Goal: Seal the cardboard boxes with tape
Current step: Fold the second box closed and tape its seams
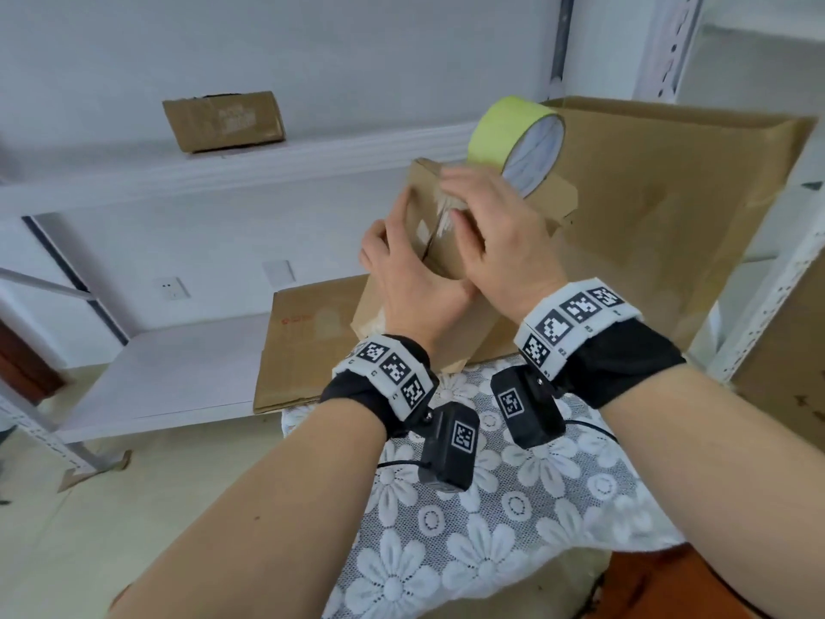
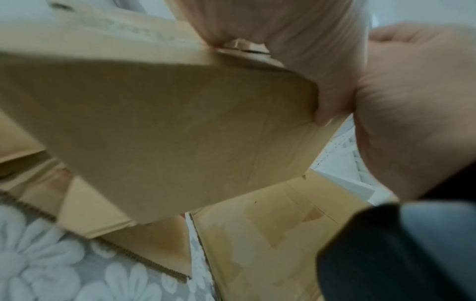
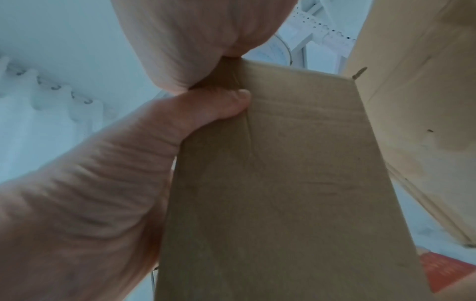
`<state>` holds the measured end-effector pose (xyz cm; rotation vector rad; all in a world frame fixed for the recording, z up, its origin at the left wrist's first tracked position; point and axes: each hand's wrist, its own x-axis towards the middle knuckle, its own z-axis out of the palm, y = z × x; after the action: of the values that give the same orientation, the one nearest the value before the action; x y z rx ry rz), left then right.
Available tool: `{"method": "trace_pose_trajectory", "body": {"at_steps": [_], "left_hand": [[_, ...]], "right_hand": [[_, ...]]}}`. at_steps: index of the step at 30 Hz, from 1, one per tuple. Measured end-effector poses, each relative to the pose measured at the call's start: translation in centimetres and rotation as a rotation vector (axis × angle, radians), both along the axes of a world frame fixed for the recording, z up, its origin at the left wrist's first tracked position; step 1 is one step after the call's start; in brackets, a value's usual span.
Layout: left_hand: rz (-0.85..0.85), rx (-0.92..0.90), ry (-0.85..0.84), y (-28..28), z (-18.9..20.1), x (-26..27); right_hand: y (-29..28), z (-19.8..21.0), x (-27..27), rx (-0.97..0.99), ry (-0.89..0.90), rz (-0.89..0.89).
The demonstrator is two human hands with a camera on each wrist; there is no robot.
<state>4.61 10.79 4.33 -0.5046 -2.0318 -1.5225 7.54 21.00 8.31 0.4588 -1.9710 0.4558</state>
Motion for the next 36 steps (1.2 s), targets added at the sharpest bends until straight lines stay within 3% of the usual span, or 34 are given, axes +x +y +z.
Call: {"method": "trace_pose_trajectory", "body": {"at_steps": [9, 14, 17, 19, 22, 24, 29, 33, 36], "left_hand": [[0.068, 0.237, 0.013, 0.4, -2.2, -0.9], [0.03, -0.016, -0.136, -1.2, -5.7, -0.9], [-0.014, -0.078, -0.145, -2.8, -7.1, -0.9], [0.016, -0.109, -0.062, -3.6, -6.6, -1.0], [0.115, -0.196, 0.247, -4.8, -5.3, -1.4], [0.08, -0.25, 0.398, -5.6, -5.1, -1.5], [0.013, -0.35, 0.433, -6.6, -5.6, -1.1], [0.055, -0.4, 0.477, -6.6, -5.2, -1.2], [0.032, -0.422, 0.534, -6.1, -5.3, -1.1]], "right_hand": [[-1.8, 0.8, -0.5, 0.228, -0.009, 0.114], [-1.5, -2.0, -0.8, 0.238, -0.256, 0.149], [-2.2, -3.7, -0.7, 0.221, -0.295, 0.199], [-3.1, -3.9, -0.9, 0.187, -0.306, 0.23], [-3.7, -4.4, -0.9, 0.071, -0.307, 0.26], [-3.6, -4.5, -0.8, -0.018, -0.295, 0.292], [-4.0, -4.7, -0.1, -0.011, -0.192, 0.283], [-2.8, -4.6, 0.1, -0.035, -0.004, 0.093], [-2.2, -3.9, -0.5, -0.192, -0.04, -0.05]]}}
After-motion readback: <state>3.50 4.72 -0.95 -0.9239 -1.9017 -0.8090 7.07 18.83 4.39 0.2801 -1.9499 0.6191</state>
